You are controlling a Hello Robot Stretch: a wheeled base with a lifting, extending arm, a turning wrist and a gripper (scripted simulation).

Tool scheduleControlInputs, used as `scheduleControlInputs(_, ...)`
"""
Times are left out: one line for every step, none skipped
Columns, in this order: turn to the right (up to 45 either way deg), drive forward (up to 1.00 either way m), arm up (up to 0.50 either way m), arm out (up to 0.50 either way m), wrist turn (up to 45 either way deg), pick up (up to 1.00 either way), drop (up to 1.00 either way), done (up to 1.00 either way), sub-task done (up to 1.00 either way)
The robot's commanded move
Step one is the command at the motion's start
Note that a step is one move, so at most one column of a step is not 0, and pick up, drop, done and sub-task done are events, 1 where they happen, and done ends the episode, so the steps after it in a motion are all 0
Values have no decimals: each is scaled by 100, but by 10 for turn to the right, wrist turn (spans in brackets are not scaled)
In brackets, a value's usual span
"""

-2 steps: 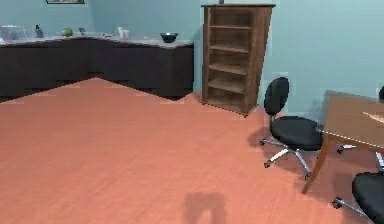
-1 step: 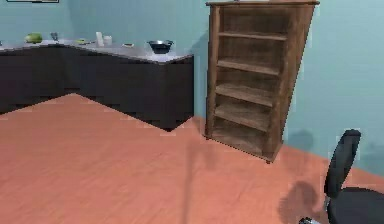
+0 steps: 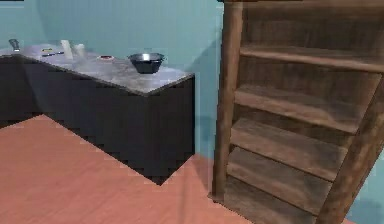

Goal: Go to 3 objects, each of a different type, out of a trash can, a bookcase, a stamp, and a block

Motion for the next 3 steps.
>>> scheduleControlInputs(390,0,0,0,0,0,0,0,0)
scheduleControlInputs(0,25,0,0,0,0,0,0,0)
scheduleControlInputs(-120,0,0,0,0,0,0,0,0)
